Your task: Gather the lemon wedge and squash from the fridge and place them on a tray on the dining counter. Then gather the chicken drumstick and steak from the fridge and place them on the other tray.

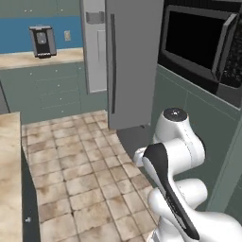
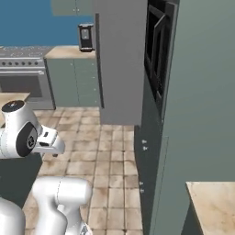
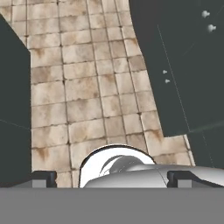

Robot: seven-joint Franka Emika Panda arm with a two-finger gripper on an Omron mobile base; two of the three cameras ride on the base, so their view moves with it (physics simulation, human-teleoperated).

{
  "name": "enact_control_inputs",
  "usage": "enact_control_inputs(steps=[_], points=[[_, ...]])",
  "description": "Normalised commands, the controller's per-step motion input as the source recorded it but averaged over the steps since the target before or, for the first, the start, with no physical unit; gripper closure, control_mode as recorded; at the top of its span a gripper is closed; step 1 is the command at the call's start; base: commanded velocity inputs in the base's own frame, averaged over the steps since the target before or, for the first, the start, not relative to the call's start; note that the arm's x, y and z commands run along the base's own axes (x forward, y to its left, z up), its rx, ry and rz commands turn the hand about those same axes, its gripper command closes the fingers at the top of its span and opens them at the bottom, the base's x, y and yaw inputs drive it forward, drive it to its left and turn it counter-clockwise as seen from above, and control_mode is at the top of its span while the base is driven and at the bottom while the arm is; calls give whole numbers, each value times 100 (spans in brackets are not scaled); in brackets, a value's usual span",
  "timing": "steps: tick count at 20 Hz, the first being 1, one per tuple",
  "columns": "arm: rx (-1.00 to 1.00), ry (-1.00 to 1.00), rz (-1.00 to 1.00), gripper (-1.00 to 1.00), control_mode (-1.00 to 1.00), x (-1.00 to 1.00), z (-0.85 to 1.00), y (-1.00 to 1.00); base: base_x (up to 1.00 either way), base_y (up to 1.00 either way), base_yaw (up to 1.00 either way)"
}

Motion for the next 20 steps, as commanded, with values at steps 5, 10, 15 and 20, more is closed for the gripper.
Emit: enact_control_inputs(steps=[5, 10, 15, 20], points=[[0, 0, 0, -100, 100, 0, 0, 0, 61, 45, -5], [0, 0, 0, -100, 100, 0, 0, 0, 50, 48, -3], [0, 0, 0, -100, 100, 0, 0, 0, 66, 40, -2], [0, 0, 0, -100, 100, 0, 0, 0, 63, 49, -2]])
